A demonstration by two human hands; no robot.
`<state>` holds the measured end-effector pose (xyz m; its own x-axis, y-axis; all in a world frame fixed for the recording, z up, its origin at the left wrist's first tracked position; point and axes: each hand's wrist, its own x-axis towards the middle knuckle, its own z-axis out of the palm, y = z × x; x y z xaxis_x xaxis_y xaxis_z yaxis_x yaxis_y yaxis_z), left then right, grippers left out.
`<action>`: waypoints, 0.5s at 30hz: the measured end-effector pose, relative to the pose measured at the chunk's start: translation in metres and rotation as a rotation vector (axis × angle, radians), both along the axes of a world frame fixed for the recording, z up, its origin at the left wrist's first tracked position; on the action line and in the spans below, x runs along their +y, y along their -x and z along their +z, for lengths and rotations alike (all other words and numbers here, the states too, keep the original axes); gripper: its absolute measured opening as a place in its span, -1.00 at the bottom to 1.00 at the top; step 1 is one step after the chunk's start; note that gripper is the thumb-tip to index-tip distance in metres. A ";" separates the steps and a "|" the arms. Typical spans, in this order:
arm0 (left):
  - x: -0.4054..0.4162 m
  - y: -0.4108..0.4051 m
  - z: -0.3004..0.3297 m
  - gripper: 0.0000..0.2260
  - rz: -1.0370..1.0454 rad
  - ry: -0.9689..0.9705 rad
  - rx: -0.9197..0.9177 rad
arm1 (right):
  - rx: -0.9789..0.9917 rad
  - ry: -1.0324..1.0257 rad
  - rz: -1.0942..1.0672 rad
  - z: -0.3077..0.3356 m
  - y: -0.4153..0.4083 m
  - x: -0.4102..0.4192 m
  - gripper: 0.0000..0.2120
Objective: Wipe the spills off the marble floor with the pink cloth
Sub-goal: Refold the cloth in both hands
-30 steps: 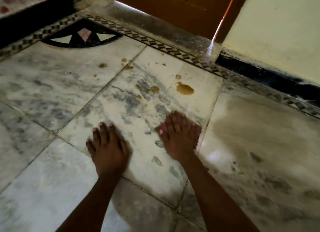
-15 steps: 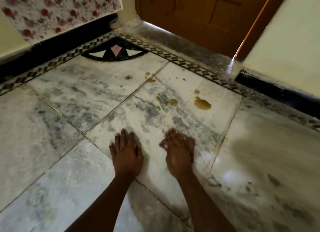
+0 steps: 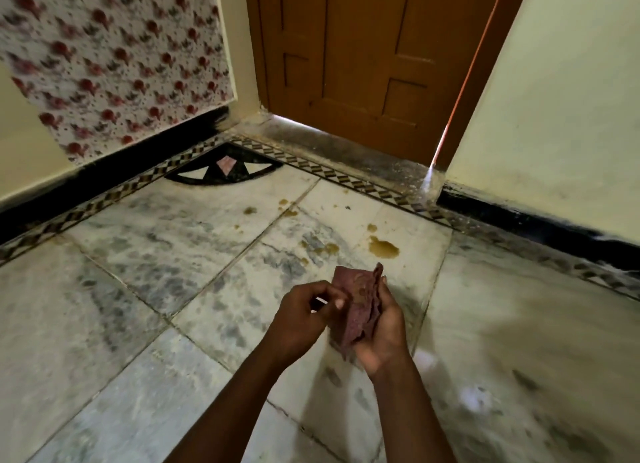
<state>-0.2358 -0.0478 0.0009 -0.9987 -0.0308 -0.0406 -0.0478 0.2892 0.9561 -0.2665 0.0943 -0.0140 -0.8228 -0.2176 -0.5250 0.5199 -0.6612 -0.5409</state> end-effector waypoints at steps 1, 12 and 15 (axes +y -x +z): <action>0.001 -0.001 0.003 -0.88 -0.035 0.000 0.005 | 0.023 0.013 -0.023 0.004 0.003 0.001 -0.30; 0.021 0.012 0.039 -0.64 0.290 -0.485 -0.224 | 0.346 -0.044 0.040 0.021 -0.001 -0.002 -0.47; 0.019 0.017 0.042 -0.73 0.289 -0.404 -0.235 | 0.424 -0.100 0.053 0.024 -0.002 -0.001 -0.51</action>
<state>-0.2533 -0.0284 0.0430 -0.9147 -0.2379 -0.3266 -0.2961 -0.1554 0.9424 -0.2650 0.0936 0.0097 -0.9592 -0.2306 -0.1637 0.2698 -0.5732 -0.7737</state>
